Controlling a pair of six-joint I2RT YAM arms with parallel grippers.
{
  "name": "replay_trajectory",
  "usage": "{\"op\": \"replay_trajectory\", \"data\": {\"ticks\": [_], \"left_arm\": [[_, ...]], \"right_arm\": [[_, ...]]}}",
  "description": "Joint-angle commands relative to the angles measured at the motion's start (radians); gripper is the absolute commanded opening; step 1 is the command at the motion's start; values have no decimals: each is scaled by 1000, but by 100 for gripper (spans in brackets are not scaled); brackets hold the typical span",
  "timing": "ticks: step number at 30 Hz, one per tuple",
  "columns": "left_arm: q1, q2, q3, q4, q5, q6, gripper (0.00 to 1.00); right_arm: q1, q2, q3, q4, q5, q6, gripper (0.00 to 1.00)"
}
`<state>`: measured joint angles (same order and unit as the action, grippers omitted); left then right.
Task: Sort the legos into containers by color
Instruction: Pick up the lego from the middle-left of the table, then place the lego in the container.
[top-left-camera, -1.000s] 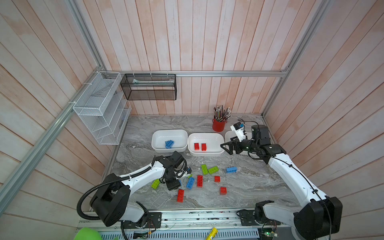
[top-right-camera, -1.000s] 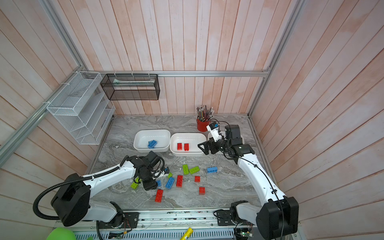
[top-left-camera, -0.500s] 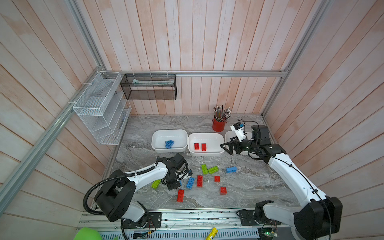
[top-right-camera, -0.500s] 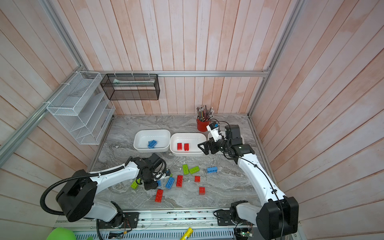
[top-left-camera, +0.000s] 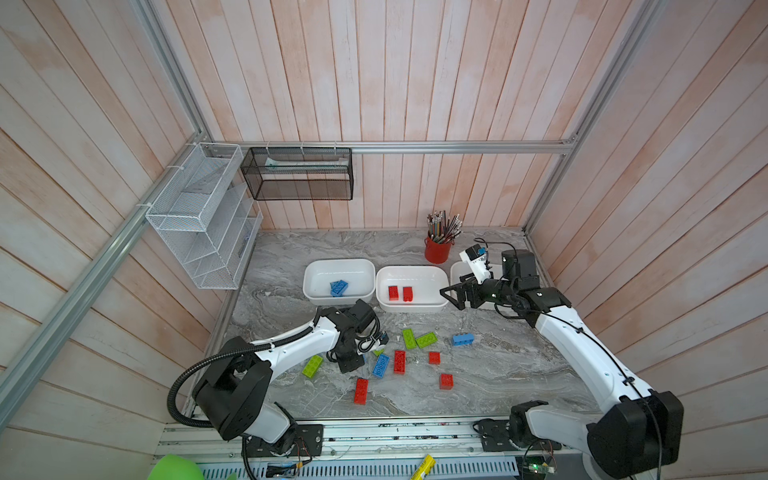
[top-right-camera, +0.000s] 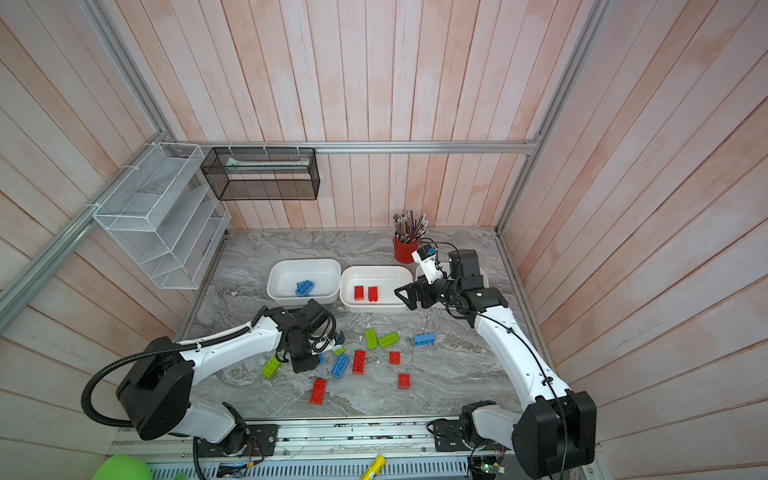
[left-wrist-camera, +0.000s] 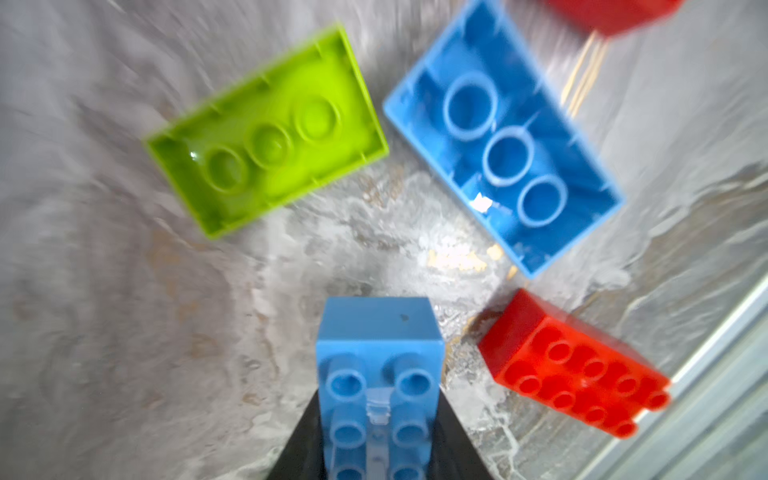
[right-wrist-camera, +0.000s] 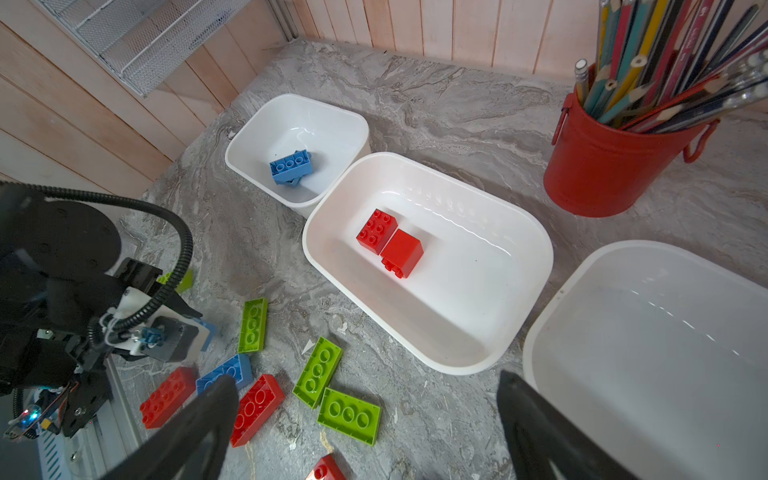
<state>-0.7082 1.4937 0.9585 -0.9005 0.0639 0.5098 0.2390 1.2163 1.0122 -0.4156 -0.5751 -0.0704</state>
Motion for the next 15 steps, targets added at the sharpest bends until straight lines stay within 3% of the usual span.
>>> {"op": "replay_trajectory", "data": {"ticks": [1,6,9,15], "left_arm": [[-2,-18,128,-79,42,-54,31],[40,61,317,-98,-2,-132,30],[115,140,451,-113,-74,-214,29],[240,261,551,-37,-84,-310,29]], "right_arm": [[5,9,5,3,-14,12,98],[5,14,14,9,-20,14,98],[5,13,14,15,-23,16,98],[6,12,14,15,-29,18,98]]}}
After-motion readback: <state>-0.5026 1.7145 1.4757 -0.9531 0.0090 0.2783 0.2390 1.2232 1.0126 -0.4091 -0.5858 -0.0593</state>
